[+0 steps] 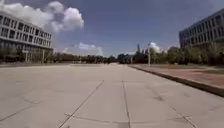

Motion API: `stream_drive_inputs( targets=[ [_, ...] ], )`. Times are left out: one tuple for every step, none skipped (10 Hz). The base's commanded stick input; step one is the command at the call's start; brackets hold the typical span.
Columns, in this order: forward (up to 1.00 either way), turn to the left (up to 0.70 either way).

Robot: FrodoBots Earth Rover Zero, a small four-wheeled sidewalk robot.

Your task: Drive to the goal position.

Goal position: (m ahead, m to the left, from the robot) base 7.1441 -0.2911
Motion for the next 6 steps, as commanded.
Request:
stream_drive_inputs(
  targets=[
    [0.7,0.0],
    [0.7,0.0],
    [0.7,0.0],
    [0.7,0.0],
    [0.7,0.0],
    [0.7,0.0]
  ],
)
